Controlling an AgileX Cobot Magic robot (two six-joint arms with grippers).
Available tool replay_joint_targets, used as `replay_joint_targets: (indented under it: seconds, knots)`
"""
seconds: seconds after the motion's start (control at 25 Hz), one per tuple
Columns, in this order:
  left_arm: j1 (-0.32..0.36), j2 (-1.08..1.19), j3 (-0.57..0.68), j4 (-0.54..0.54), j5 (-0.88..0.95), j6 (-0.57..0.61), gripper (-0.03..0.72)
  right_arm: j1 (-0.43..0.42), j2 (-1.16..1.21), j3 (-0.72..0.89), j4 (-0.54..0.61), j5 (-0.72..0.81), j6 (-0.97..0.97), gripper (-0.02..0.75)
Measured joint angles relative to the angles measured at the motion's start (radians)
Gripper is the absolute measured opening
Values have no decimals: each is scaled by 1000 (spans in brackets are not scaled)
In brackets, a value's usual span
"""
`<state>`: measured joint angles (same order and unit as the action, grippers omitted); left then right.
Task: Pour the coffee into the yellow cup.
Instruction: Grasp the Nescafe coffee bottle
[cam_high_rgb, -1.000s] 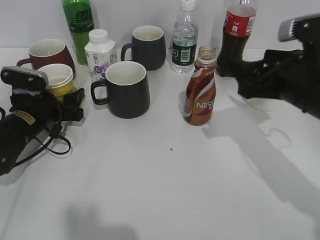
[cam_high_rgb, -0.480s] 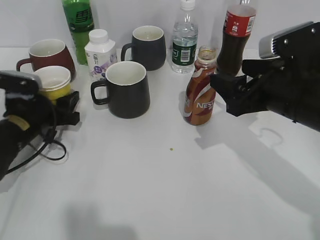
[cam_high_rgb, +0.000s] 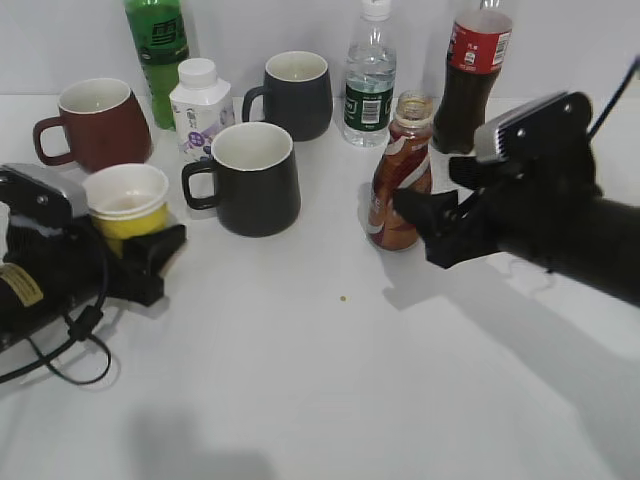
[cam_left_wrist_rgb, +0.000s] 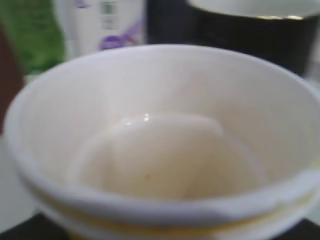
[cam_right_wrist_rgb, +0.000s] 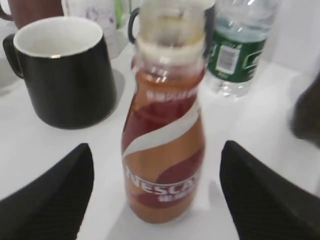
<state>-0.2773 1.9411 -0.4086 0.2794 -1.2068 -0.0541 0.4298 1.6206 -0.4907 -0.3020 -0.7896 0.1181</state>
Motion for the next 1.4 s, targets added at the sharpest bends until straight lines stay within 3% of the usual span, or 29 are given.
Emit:
replay_joint_targets:
  seconds: [0.32, 0.48, 0.64, 0.96, 1.24, 1.4]
  knots:
    - [0, -52, 11, 268, 0, -45, 455, 0, 154, -57, 53, -76, 10, 589]
    - [0, -68, 11, 347, -1, -57, 455, 0, 196, -112, 45, -77, 10, 589]
    - [-15, -72, 11, 362, -1, -60, 455, 0, 229, -169, 40, -77, 10, 589]
    - [-133, -72, -21, 330, 0, -63, 455, 0, 324, -254, 2, -77, 12, 589]
    - [-140, -72, -40, 325, 0, -67, 455, 0, 372, -260, 1, -83, 12, 585]
    - [-140, -72, -44, 330, 0, -90, 454, 0, 386, -260, 3, -110, 13, 504]
